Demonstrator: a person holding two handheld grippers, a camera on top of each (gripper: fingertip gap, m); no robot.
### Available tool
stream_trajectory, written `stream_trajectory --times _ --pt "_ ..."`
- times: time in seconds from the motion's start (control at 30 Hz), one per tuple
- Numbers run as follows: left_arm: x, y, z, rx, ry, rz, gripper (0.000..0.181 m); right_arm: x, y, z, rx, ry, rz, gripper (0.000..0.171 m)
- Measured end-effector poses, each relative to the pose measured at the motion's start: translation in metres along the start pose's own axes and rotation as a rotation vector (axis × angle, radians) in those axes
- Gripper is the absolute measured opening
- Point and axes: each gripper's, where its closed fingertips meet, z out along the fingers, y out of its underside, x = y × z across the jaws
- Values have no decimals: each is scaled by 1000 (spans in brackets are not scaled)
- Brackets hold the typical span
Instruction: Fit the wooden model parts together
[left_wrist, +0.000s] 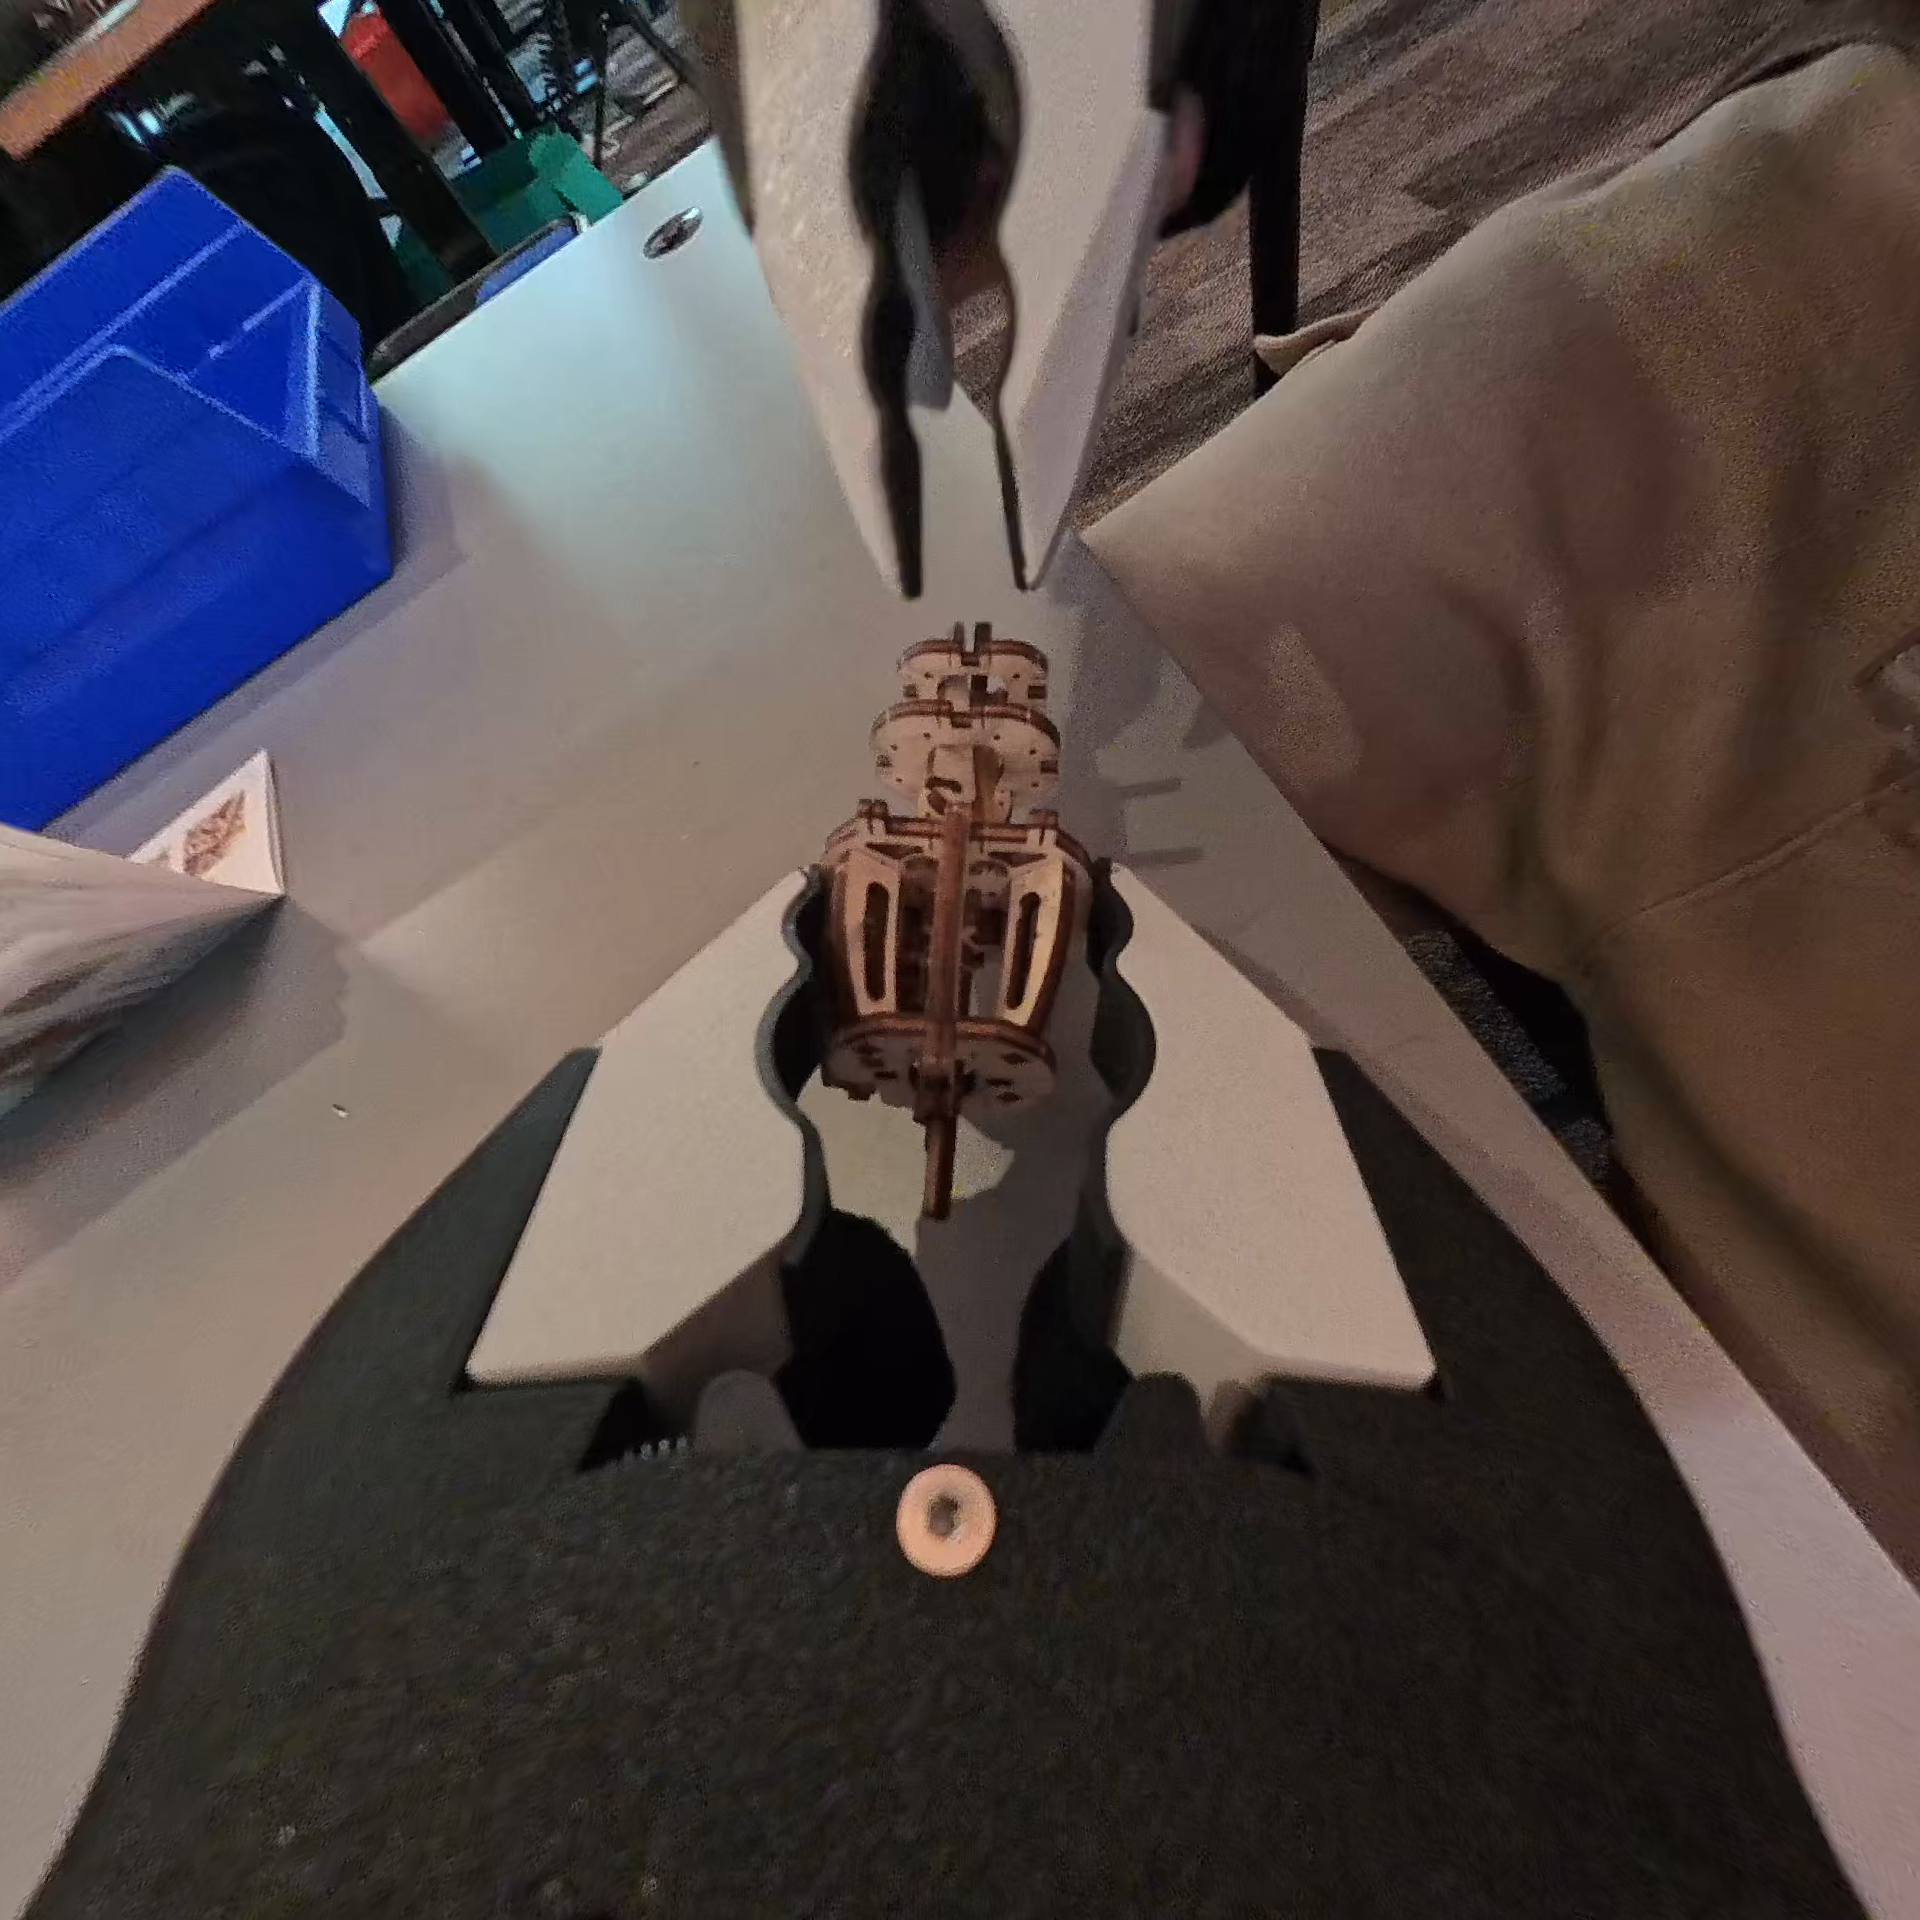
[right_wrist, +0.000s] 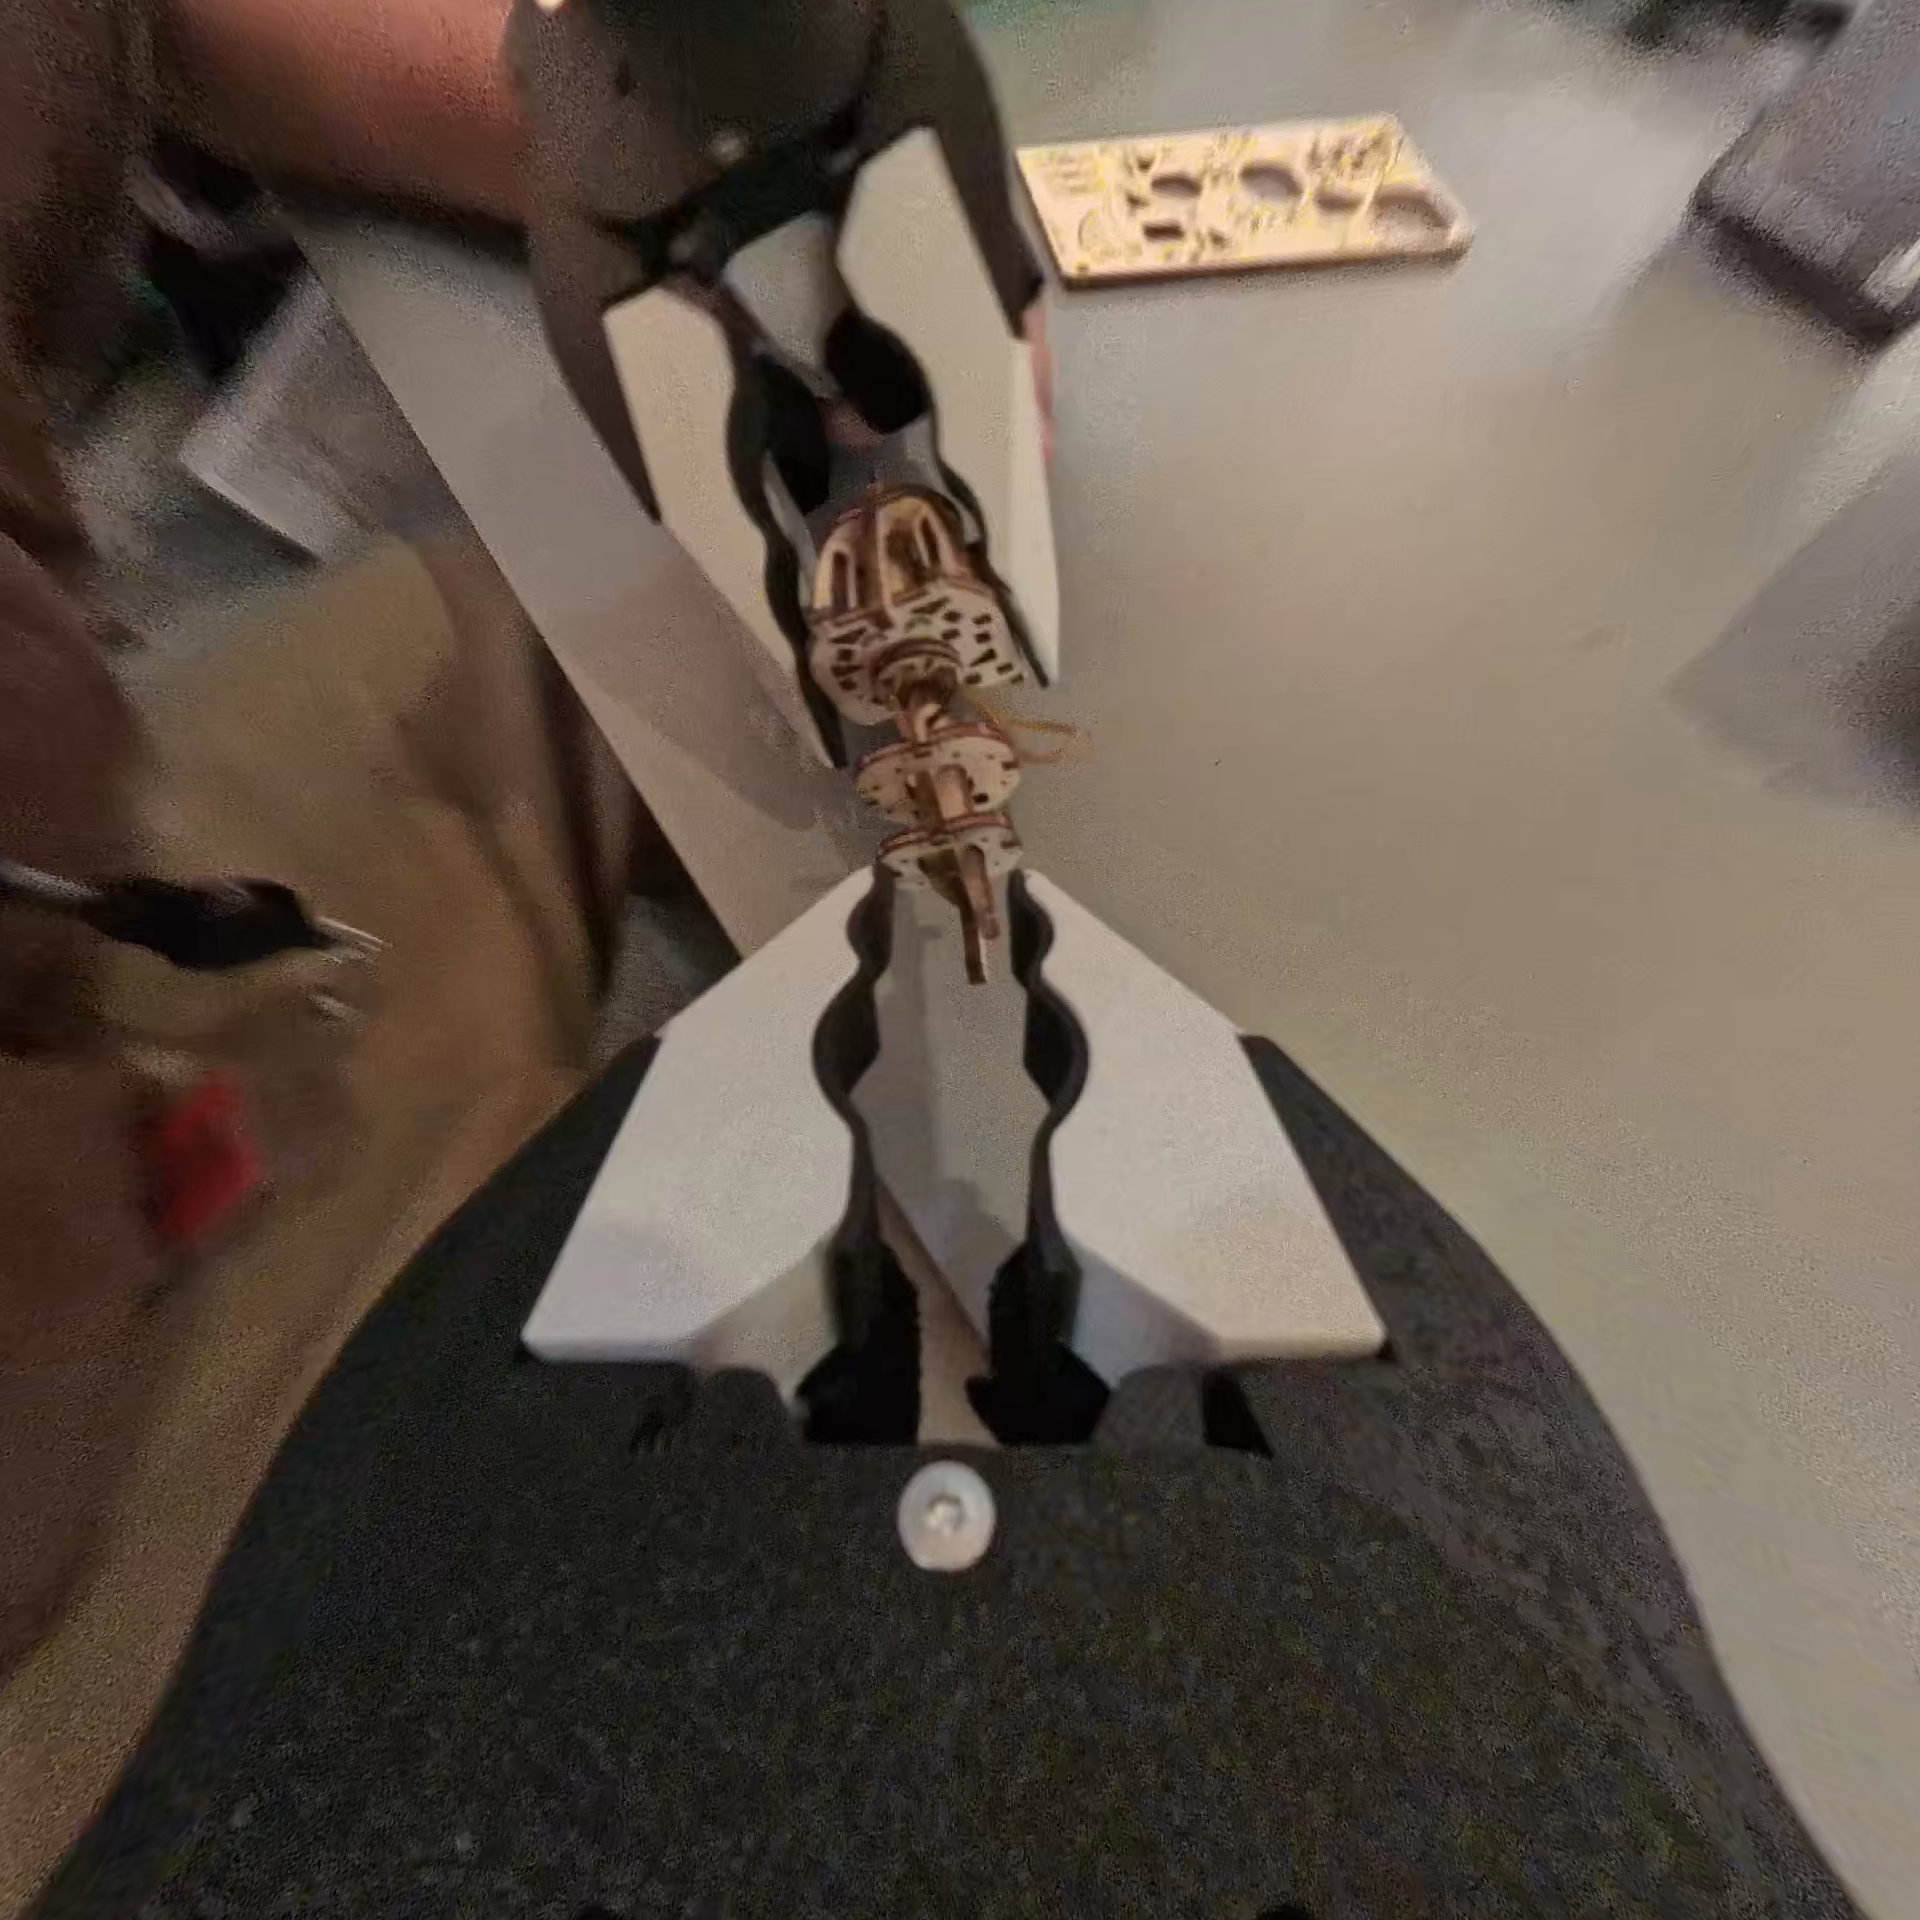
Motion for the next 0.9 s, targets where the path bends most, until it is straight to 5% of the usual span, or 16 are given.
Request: stream_trajectory --times 0.13,0.23,0.9 --pt "4 -3 0 4 -1 36 47 1 2 3 60 -227 324 22" --pt "6 -3 1 4 3 39 47 1 0 3 87 -288 383 17" --pt "3 -4 -1 36 80 -130 47 2 5 11 49 -96 80 4"
